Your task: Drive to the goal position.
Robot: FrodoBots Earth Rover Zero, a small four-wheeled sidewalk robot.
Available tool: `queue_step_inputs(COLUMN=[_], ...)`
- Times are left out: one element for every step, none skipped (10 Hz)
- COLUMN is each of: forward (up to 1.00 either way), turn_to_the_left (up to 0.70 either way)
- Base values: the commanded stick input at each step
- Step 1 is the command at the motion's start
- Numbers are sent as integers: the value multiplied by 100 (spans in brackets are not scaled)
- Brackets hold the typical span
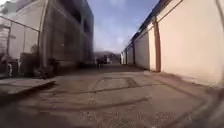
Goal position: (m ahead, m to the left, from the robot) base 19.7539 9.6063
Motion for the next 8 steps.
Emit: queue_step_inputs(forward=[100,100,100,100,100,100,100,100], turn_to_the_left=[0,0,0,0,0,0,0,0])
